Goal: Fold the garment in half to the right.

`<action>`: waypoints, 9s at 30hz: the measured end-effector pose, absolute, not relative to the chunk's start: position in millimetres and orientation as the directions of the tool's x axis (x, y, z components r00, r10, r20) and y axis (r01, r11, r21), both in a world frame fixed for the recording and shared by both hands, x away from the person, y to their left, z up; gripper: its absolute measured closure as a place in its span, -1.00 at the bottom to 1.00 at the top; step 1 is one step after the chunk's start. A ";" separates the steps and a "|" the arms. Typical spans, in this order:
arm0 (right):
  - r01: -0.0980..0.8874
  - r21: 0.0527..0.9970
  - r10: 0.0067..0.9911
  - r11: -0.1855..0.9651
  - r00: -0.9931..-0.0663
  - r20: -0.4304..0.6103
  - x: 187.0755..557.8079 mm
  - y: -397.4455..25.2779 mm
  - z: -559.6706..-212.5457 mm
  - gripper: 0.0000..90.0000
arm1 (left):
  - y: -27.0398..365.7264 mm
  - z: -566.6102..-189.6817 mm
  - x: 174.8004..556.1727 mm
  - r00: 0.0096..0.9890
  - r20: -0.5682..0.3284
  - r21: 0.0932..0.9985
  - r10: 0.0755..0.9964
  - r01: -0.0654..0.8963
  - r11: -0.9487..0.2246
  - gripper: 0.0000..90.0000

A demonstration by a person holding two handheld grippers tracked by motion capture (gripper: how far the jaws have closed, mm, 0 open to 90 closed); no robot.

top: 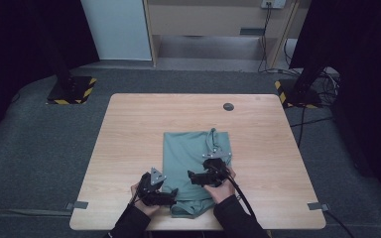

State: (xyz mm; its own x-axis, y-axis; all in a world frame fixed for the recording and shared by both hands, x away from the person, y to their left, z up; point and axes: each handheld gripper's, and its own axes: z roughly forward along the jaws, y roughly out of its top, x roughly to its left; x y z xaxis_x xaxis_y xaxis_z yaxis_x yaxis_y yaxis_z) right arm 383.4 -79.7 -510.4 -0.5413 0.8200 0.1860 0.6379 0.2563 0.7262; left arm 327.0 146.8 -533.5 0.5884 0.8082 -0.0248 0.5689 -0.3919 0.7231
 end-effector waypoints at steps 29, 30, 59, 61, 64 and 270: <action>0.716 0.675 0.907 0.177 -0.385 0.171 404.7 -125.3 -511.8 -0.78 | 145.0 -534.1 326.5 0.599 -0.026 0.726 0.800 0.562 -0.397 -0.66; 0.711 0.682 0.905 0.169 -0.387 0.179 403.5 -126.5 -508.8 -0.78 | 145.0 -534.2 326.6 0.599 -0.027 0.726 0.800 0.562 -0.397 -0.66; 0.729 0.672 0.910 0.132 -0.357 0.208 439.7 -114.2 -512.3 -0.77 | 145.3 -534.1 327.3 0.604 -0.026 0.725 0.796 0.560 -0.401 -0.66; 0.716 0.689 0.911 0.107 -0.349 0.221 439.3 -121.6 -505.2 -0.76 | 145.3 -534.1 327.3 0.605 -0.026 0.725 0.796 0.559 -0.401 -0.66; 0.687 0.724 0.906 0.054 -0.340 0.254 437.3 -130.9 -493.1 -0.75 | 145.3 -534.2 327.4 0.605 -0.026 0.726 0.796 0.559 -0.402 -0.66; 0.568 0.659 0.729 0.493 -0.683 0.043 355.3 -149.2 -527.6 -0.85 | 128.5 -521.0 348.9 0.768 -0.009 0.634 0.641 0.500 -0.590 -0.58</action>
